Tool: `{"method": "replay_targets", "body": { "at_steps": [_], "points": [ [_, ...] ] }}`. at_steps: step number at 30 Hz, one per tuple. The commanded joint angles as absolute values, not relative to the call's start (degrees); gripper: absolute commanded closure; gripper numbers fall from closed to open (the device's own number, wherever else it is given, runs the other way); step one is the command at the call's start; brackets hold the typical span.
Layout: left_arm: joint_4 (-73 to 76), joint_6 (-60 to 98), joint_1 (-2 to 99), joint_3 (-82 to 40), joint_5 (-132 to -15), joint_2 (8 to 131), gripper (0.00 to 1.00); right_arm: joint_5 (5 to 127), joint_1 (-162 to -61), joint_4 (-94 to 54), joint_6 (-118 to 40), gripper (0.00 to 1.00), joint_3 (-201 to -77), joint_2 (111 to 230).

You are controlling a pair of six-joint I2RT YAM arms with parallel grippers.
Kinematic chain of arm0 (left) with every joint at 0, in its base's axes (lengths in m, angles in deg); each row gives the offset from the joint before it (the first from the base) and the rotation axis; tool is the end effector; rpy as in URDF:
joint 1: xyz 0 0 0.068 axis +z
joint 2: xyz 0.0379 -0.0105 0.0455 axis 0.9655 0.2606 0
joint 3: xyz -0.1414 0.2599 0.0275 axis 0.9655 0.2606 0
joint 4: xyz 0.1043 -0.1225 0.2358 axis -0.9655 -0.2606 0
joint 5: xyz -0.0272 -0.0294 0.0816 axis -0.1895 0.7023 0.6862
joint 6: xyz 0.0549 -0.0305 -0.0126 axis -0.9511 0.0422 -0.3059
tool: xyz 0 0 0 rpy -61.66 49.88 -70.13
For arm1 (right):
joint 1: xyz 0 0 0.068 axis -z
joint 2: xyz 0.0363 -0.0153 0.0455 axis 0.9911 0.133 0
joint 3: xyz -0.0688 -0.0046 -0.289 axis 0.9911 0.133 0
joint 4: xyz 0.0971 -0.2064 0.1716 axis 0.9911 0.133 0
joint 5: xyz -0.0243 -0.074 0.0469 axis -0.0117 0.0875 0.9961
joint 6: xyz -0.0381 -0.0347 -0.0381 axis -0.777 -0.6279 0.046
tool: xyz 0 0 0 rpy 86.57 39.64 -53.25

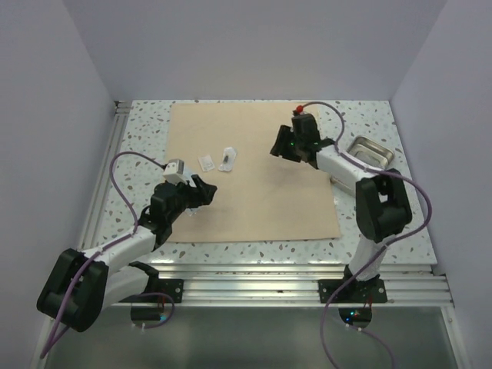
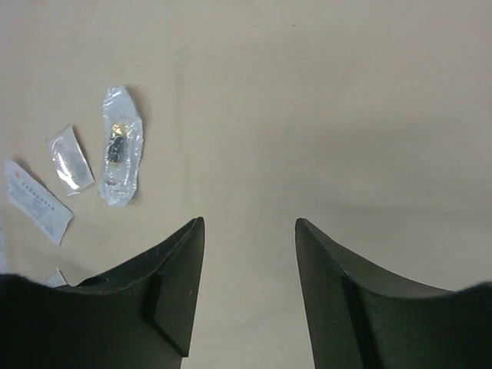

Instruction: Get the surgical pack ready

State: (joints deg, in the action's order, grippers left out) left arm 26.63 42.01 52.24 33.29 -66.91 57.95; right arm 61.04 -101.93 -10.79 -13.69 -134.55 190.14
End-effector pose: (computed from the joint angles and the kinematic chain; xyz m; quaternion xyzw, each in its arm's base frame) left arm 0.2216 -0.0942 0.1834 -0.0757 0.8051 -0.2932 0.5100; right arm 0.4090 0.1477 0.2357 0.0913 0.9005 0.2030 0.3735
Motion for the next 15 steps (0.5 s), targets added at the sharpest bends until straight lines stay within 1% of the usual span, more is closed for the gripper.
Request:
{"method": "replay_targets", "body": {
  "at_steps": [1, 3, 4, 7, 8, 11, 15],
  "points": [
    [25.69, 40.19, 52.13, 31.51, -65.31, 57.91, 0.21, 55.1, -108.52, -7.01, -10.84, 0.45, -145.55, 196.72],
    [25.52, 40.19, 52.13, 31.6, -65.3, 57.64, 0.21, 52.38, -111.0, -2.97, -10.3, 0.41, -152.04, 200.52],
    [25.52, 40.27, 52.13, 31.6, -65.22, 57.47, 0.21, 50.1, -113.01, -1.82, -9.87, 0.37, -154.08, 203.93],
    [25.08, 40.45, 52.13, 31.42, -65.22, 57.55, 0.21, 46.58, -116.62, 0.91, -9.08, 0.3, -160.51, 209.29],
    [24.73, 40.54, 52.13, 31.42, -65.3, 57.46, 0.21, 45.69, -117.42, 1.44, -8.98, 0.25, -161.74, 210.36],
    [23.85, 40.71, 52.13, 31.42, -63.2, 56.85, 0.21, 43.14, -119.88, 3.54, -8.37, 0.23, -167.1, 215.27],
    [23.58, 40.8, 52.13, 31.95, -62.41, 55.09, 0.2, 40.5, -122.08, 5.74, -7.93, 0.24, -174.47, 220.3]
  ]
}}
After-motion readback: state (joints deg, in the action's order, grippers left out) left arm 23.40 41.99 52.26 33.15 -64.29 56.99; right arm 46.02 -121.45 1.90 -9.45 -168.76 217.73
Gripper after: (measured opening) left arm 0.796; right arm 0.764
